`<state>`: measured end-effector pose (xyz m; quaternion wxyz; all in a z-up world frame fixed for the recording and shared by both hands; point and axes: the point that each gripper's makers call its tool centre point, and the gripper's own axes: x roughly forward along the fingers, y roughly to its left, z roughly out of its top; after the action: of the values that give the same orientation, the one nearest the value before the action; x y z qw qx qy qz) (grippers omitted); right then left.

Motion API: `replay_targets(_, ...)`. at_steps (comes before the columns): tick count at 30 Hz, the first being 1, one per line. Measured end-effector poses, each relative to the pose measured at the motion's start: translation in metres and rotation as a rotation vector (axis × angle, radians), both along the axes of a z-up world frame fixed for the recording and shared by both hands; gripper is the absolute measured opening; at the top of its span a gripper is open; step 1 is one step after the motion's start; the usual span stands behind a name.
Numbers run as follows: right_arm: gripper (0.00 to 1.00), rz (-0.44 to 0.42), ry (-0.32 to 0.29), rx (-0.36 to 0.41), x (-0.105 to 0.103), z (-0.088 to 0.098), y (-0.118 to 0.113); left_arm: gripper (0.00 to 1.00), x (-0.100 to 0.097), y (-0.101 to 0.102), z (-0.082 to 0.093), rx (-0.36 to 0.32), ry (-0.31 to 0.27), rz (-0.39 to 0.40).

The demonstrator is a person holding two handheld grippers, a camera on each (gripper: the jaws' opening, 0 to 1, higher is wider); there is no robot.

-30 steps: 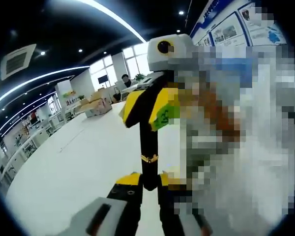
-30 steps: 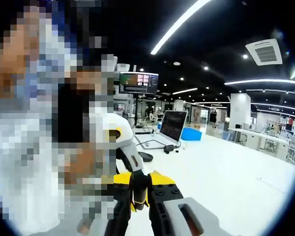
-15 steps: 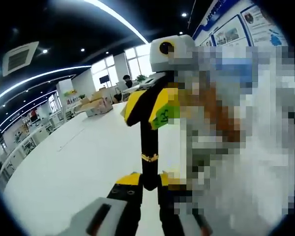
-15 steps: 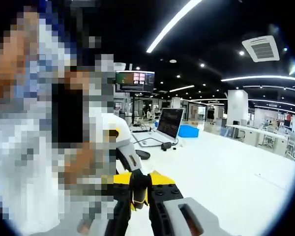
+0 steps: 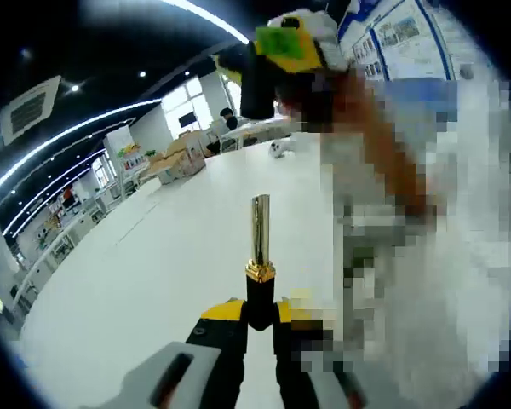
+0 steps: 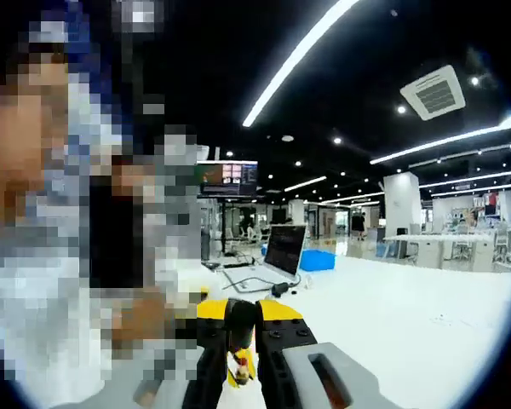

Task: Unscrew the lipstick cap, remove the lipstick, and put the cap back on the lipstick

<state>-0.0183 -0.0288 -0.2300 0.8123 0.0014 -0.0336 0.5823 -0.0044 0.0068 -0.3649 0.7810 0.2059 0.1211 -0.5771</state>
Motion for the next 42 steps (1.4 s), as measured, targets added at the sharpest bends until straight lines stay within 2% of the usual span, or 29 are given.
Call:
replay_targets(3, 0.1, 0.0, -0.007, 0.021, -0.004, 0.007, -0.007, 0.13, 0.005, 0.009, 0.013, 0.086, -0.127, 0.054)
replay_targets(5, 0.1, 0.036, 0.003, 0.059, -0.01, 0.012, -0.005, 0.13, 0.0, 0.006, 0.012, 0.084, -0.114, 0.043)
replay_targets(15, 0.1, 0.04, 0.006, 0.083, -0.011, 0.017, -0.002, 0.13, 0.005, 0.008, -0.001, 0.105, -0.089, 0.04)
replay_targets(26, 0.1, 0.05, 0.03, 0.126, -0.008, 0.022, -0.002, 0.13, 0.005, 0.01, -0.001, 0.106, -0.09, 0.04)
replay_targets(32, 0.1, 0.036, 0.031, 0.158, -0.005, 0.027, -0.007, 0.13, 0.006, 0.01, -0.001, 0.104, -0.087, 0.041)
replay_targets(42, 0.1, -0.009, 0.04, 0.154, 0.006, 0.024, -0.013, 0.13, 0.008, 0.011, 0.002, 0.07, -0.073, 0.043)
